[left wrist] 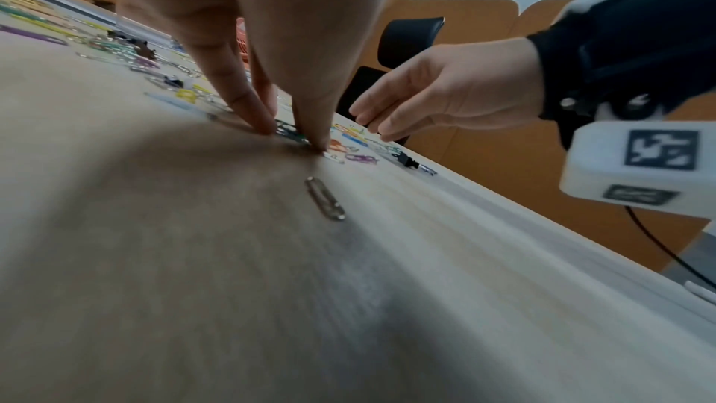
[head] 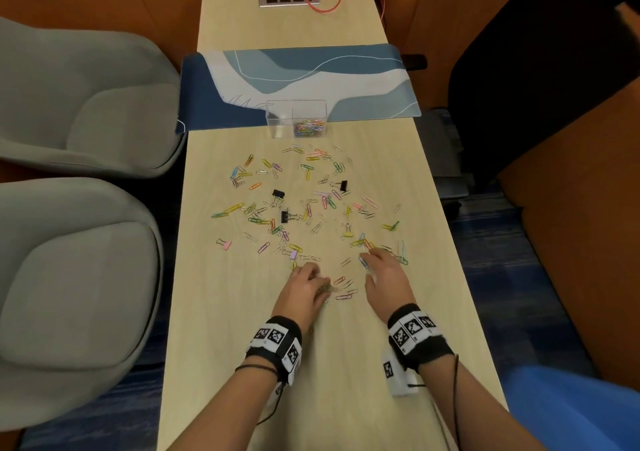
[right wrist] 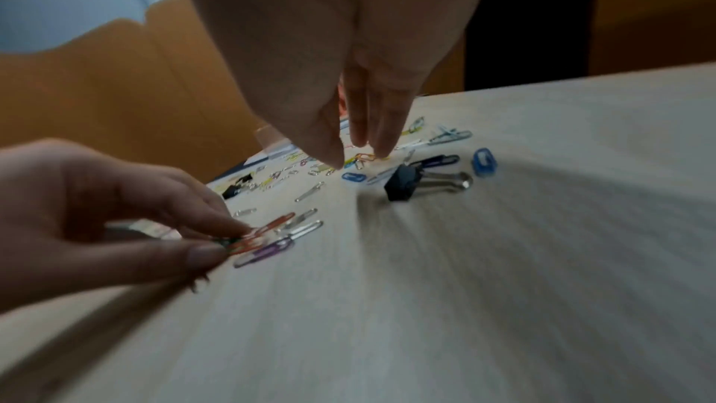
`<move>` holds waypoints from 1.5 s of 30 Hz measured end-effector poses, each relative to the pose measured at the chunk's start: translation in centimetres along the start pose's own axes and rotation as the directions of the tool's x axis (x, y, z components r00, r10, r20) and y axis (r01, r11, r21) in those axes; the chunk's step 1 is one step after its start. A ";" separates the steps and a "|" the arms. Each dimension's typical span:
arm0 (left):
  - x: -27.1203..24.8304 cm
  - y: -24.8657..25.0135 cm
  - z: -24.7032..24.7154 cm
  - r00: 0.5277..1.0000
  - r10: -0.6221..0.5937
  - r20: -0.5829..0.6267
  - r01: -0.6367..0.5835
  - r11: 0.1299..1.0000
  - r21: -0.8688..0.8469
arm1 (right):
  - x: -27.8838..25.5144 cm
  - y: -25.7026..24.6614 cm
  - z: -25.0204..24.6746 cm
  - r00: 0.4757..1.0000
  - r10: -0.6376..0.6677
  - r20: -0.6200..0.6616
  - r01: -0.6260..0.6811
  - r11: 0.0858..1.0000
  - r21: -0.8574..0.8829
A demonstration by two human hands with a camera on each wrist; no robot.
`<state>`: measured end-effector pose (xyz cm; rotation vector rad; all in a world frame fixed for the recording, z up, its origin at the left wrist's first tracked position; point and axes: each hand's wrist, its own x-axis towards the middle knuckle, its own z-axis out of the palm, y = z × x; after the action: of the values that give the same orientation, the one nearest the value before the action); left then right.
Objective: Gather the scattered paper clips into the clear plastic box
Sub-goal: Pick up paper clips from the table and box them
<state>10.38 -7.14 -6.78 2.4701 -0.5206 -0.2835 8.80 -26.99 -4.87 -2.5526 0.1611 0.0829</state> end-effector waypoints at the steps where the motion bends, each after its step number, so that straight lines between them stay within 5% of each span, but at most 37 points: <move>1: -0.1 -0.2 0.0 1.000 0.001 -0.025 -0.001 1.000 -0.017 | 0.2 0.0 0.3 0.998 -0.015 0.063 0.018 0.998 -0.059; 10: 0.4 -0.7 -1.2 1.000 -0.019 -0.022 0.018 0.999 -0.039 | -3.3 -2.3 2.4 0.932 -0.140 0.334 0.267 0.888 -0.373; 18: 0.3 -0.8 -2.7 0.992 -0.130 -0.002 0.129 0.988 -0.080 | -2.2 -3.5 0.4 0.881 -0.195 0.430 0.388 0.817 -0.425; 26: 0.5 -0.9 -2.6 0.989 -0.147 -0.003 0.146 0.985 -0.093 | -0.7 -4.8 -0.1 0.764 -0.216 0.608 0.568 0.673 -0.475; 30: 0.7 -1.1 -2.9 0.949 -0.314 -0.016 0.302 0.924 -0.233 | 0.5 -6.0 -0.5 0.751 -0.197 0.631 0.573 0.670 -0.472; 34: 1.6 -1.7 -3.7 0.914 -0.406 0.005 0.379 0.850 -0.366 | 2.3 -6.5 -0.4 0.802 -0.112 0.587 0.424 0.798 -0.428; 38: 2.9 -2.2 -5.6 0.917 -0.399 -0.008 0.347 0.809 -0.475 | 4.4 -5.2 -1.3 0.906 0.083 0.415 -0.046 0.994 -0.100; 41: 4.3 -2.2 -7.8 0.920 -0.386 -0.061 0.293 0.785 -0.546 | 5.1 -4.0 -2.8 0.895 0.239 0.376 -0.361 0.884 0.298; 45: 7.7 -1.8 -10.8 0.927 -0.361 -0.105 0.218 0.743 -0.633 | 7.3 -4.1 -4.9 0.855 0.309 0.418 -0.518 0.556 0.649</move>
<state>21.24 -3.60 0.17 1.8888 0.0719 -0.2457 16.74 -26.95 0.76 -1.5935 0.5807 0.4418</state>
